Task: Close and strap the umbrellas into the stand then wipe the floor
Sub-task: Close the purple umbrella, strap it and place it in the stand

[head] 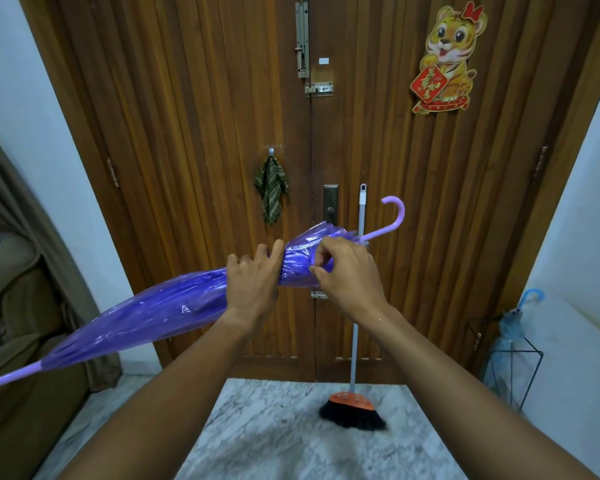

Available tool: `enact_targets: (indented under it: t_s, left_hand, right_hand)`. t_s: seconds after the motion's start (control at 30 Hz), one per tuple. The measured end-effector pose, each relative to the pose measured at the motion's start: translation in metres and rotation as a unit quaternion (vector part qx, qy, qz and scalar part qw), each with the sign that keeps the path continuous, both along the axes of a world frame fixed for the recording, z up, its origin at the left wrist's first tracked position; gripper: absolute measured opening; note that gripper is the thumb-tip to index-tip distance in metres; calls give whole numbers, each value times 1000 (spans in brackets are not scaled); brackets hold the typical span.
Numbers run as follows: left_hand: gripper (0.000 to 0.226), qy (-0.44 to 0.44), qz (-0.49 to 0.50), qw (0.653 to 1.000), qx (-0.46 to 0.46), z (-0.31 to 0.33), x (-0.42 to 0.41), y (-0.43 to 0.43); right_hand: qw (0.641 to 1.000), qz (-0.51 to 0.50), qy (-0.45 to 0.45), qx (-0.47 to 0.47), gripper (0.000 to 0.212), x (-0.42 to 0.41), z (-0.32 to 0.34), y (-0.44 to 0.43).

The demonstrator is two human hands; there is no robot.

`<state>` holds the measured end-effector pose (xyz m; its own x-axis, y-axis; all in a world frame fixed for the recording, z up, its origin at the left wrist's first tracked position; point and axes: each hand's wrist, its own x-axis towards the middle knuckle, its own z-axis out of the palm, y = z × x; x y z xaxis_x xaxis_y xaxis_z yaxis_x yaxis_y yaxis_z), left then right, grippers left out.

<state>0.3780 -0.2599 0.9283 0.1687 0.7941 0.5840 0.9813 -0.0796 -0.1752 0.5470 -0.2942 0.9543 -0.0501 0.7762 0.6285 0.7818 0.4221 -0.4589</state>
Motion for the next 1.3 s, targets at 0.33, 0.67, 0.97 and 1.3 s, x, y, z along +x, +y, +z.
enact_targets:
  t_s: [0.33, 0.67, 0.97, 1.3]
  left_hand:
    - [63, -58, 2, 998, -11, 8, -4, -1]
    - [67, -60, -6, 998, -14, 2, -2, -6]
    - [70, -62, 18, 998, -25, 2, -5, -6]
    - [50, -193, 54, 977, -73, 14, -1, 0]
  right_hand:
    - [980, -20, 161, 115, 19, 1, -5, 2]
    - [995, -46, 85, -18, 41, 4, 13, 13]
    - [991, -63, 118, 23, 24, 0, 8, 7]
    - [947, 79, 272, -149, 13, -14, -2, -10]
